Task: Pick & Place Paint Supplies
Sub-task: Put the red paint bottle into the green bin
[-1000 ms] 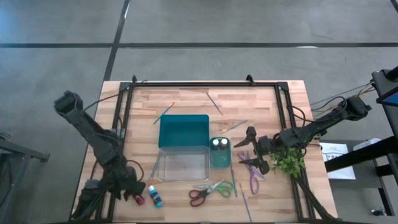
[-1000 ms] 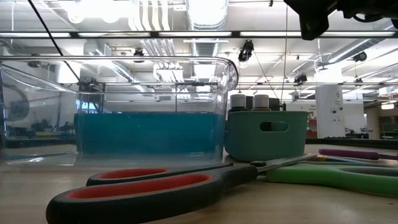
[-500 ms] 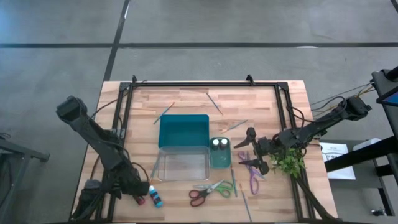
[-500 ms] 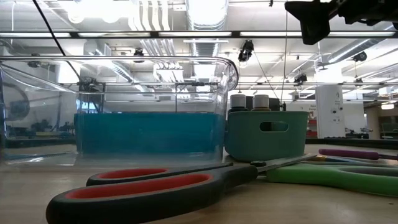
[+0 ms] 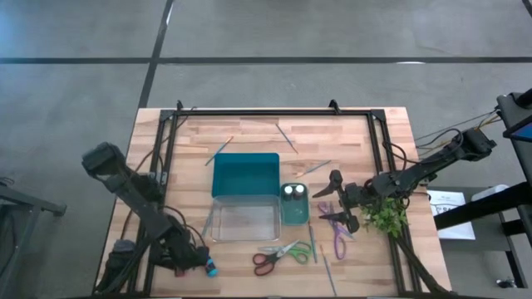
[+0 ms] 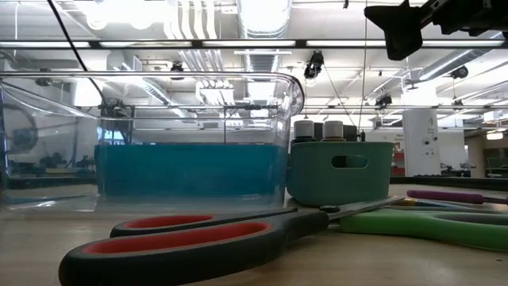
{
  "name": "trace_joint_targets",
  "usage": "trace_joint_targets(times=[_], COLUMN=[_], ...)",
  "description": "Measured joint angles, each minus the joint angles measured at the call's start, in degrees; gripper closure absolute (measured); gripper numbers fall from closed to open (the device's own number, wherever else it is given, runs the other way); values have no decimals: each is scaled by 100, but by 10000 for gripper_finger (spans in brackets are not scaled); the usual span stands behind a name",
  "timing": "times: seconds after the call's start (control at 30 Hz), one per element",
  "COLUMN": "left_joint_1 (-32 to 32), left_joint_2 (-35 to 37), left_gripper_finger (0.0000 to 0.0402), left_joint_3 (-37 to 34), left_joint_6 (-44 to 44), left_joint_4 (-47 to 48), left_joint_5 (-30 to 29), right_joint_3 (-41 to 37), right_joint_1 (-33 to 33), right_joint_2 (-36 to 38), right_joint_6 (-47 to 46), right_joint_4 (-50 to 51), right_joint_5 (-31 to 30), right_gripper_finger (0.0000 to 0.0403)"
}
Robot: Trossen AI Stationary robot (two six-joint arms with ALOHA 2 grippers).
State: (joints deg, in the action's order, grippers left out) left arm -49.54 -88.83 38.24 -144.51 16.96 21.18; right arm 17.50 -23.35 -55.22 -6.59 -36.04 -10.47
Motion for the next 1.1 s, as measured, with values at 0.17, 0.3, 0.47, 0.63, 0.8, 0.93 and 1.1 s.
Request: trace_joint_targets(times=[0.17, 0.3, 0.47, 0.63, 0.8, 0.93, 1.1], left_joint_1=[-125, -256, -330, -389, -480, -559, -596], left_joint_2=[-167, -165, -120, -20, 236, 578, 1163], left_gripper_finger=[112, 165, 254, 298, 291, 260, 255], left_joint_3=[-5, -34, -91, -109, -118, -83, -2], left_joint_6=[48, 69, 252, 627, 1097, 1538, 2217], left_joint_4=[-65, -86, -89, -19, -49, -92, -205], left_joint_5=[36, 28, 100, 131, -74, -356, -1564], right_joint_3=[-3, -1, -1, -1, -1, 2, 4], right_joint_1=[0, 0, 0, 0, 0, -2, -2], right_joint_2=[0, -1, -1, -2, -2, -2, -2], right_joint_6=[-6, -16, -30, -44, 67, 171, 212], right_joint_4=[-57, -114, -247, -330, -424, -619, -809], right_joint_5=[-2, -5, -10, -10, 7, 195, 341], right_gripper_finger=[94, 94, 94, 94, 94, 94, 94])
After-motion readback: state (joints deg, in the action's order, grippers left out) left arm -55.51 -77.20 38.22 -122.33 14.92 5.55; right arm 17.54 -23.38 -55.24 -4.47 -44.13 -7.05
